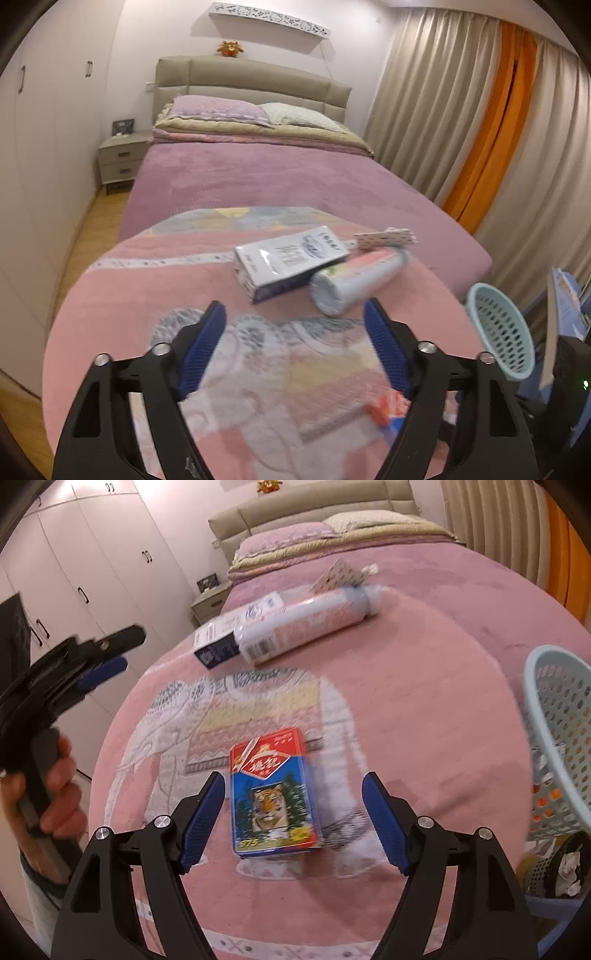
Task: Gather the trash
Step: 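Move the left gripper to a second milk carton while the right approaches the tiger card box, then grasp the white milk carton with the left gripper while the right grasps the tiger card box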
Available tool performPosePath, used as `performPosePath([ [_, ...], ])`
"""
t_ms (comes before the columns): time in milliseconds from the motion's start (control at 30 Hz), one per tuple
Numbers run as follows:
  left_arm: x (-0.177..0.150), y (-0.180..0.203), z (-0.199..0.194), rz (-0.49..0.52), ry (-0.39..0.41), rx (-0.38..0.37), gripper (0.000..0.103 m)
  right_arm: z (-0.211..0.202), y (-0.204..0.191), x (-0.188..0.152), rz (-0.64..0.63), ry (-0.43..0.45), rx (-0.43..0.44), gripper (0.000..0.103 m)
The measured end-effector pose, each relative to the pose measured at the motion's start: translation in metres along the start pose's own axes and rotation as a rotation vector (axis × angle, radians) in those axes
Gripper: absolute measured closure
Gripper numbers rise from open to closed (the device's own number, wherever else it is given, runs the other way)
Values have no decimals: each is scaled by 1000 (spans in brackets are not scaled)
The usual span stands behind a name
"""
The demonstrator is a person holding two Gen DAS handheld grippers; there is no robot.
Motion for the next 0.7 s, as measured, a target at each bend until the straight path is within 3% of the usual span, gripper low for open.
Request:
performPosePath([
  [300,4,-24,61,108,-106,17,19,23,-12,-11,-69,-39,-74,26],
  [433,10,-29,79,189,-128,85,19,30,-15,-12,-94,-60,-87,26],
  [700,20,-18,100,298,-168,46,19,36,-20,-8,-140,-75,-87,26],
])
Point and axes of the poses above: each gripper's, at about its wrist camera, not at the fingertips, and z roughly the way its jaws point, y to its right, x to its top, the point moved 8 cm from there along z, roughly the way its jaws point, and after that the axes turned 2 degrees about -x, right-handed, at the moved point
